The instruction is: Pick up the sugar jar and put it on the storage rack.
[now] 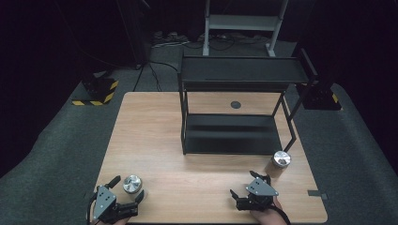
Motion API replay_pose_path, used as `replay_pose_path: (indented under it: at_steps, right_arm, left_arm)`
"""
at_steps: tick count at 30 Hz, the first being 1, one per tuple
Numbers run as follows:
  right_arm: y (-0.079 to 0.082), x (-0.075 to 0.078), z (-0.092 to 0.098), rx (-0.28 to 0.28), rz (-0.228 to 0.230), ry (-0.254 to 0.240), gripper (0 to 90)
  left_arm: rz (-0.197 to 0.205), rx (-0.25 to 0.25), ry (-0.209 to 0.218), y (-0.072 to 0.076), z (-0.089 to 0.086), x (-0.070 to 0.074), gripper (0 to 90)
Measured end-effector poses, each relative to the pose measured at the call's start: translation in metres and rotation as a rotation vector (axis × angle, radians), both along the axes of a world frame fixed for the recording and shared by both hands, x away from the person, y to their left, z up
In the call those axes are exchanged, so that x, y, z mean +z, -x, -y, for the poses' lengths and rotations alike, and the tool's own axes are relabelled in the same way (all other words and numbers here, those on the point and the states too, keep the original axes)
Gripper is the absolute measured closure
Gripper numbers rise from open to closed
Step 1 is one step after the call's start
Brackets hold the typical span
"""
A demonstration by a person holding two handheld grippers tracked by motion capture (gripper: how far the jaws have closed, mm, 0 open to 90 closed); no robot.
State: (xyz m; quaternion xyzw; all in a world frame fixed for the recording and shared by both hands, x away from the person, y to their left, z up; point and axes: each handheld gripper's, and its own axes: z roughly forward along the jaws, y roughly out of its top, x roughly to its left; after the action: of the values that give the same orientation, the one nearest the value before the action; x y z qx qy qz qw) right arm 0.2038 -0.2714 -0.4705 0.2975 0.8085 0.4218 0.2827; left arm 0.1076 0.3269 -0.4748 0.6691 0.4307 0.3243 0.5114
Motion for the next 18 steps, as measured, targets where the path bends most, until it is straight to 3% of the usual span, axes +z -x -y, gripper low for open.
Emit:
replay_pose_path:
  at_steps: [3,7,13,18]
  right_arm:
    - [0.000,0.000,0.001,0.002,-0.001,-0.004,0.0]
    - [-0.001,0.000,0.002,0.001,-0.005,-0.007,0.0]
    - [-0.001,0.000,0.002,0.001,-0.006,-0.009,0.0]
    - [-0.001,0.000,0.002,0.000,-0.006,-0.008,0.0]
  left_arm:
    - [0.005,-0.008,0.011,0.000,-0.002,-0.002,5.9]
    - [-0.004,-0.011,0.056,-0.002,-0.007,-0.006,11.5]
    - [-0.011,-0.026,0.061,-0.004,-0.009,-0.010,20.9]
    - [0.000,-0.036,0.038,-0.004,-0.009,-0.011,27.3]
